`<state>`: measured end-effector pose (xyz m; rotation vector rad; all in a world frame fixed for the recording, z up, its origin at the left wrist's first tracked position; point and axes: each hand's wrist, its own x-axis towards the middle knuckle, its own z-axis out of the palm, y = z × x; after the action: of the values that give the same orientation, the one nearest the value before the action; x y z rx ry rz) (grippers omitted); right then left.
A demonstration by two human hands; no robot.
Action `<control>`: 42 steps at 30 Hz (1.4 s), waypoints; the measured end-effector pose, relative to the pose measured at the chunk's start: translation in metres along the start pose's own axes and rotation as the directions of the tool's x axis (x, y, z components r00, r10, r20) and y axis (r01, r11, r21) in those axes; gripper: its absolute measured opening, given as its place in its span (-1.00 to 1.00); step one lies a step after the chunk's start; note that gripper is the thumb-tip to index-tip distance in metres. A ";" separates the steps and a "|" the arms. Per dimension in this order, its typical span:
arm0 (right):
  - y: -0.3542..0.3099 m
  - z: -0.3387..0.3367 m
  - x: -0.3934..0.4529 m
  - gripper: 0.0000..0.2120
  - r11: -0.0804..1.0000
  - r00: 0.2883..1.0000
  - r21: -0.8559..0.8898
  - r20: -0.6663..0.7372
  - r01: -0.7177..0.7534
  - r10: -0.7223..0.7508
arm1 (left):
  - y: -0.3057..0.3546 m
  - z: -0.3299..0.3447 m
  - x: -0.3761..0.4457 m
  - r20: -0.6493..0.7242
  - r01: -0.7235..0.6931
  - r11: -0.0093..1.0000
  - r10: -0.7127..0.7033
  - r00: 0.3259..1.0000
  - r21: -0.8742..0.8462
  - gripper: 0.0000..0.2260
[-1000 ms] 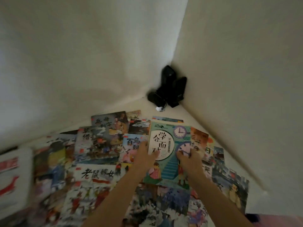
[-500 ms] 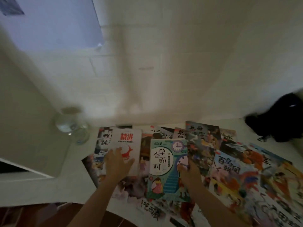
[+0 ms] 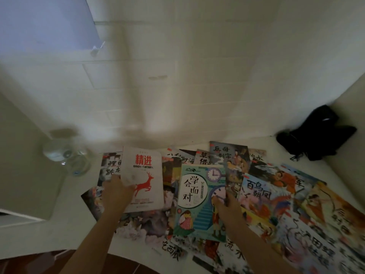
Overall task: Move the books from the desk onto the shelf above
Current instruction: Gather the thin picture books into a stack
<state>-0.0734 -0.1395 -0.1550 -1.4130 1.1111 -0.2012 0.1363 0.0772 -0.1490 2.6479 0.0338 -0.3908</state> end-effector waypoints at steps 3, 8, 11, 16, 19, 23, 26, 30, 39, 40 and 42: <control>0.003 -0.022 -0.010 -0.63 1.000 0.999 -0.006 -0.035 0.015 -0.015 | 0.019 0.001 -0.022 -0.016 -0.050 0.998 0.049 0.999 -0.049 -0.72; 0.015 -0.065 -0.015 -0.66 1.000 0.994 0.001 -0.101 0.027 -0.027 | 0.046 -0.003 -0.053 -0.091 -0.034 0.997 0.027 0.995 -0.070 -0.82; 0.021 -0.081 -0.018 -0.62 0.994 0.990 0.105 -0.140 -0.003 0.018 | 0.076 -0.008 -0.075 -0.146 -0.209 0.974 0.195 0.970 -0.088 -0.77; 0.033 -0.108 -0.022 -0.62 0.977 0.979 0.210 -0.189 -0.039 0.079 | 0.142 0.008 -0.119 0.171 -0.180 0.790 0.337 0.926 -0.586 -0.79; 0.038 -0.125 -0.019 -0.67 0.927 0.962 0.324 -0.131 -0.188 0.240 | 0.154 0.042 -0.150 0.510 0.135 0.748 0.297 0.807 -0.650 -0.81; 0.048 -0.139 -0.011 -0.49 0.794 0.957 0.549 0.041 -0.261 0.286 | 0.134 0.108 -0.171 0.582 0.037 0.872 0.293 0.759 -0.488 -0.81; 0.055 -0.139 -0.011 -0.72 0.879 0.974 0.419 0.090 -0.227 0.208 | 0.120 0.132 -0.165 0.421 -0.344 0.914 0.405 0.812 -0.216 -0.73; 0.059 -0.129 -0.017 -0.62 0.963 0.997 0.257 -0.005 -0.077 0.081 | 0.112 0.139 -0.155 0.470 -0.494 0.858 0.496 0.730 -0.139 -0.66; 0.024 -0.126 -0.038 -0.55 0.886 0.897 0.160 -0.002 0.436 -0.441 | 0.131 0.096 -0.159 0.365 -0.189 0.563 0.719 0.591 -0.804 -0.52; 0.024 -0.124 -0.041 -0.43 0.893 0.899 0.128 0.014 0.432 -0.438 | 0.129 0.097 -0.160 0.345 -0.235 0.564 0.729 0.591 -0.791 -0.47; 0.037 -0.118 -0.044 -0.27 0.910 0.911 0.042 0.020 0.412 -0.413 | 0.119 0.102 -0.166 0.355 -0.265 0.585 0.730 0.584 -0.767 -0.41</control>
<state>-0.1972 -0.1801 -0.1391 -1.6009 0.7686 -0.5004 -0.0398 -0.0679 -0.1373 1.5717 -0.7322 -0.8742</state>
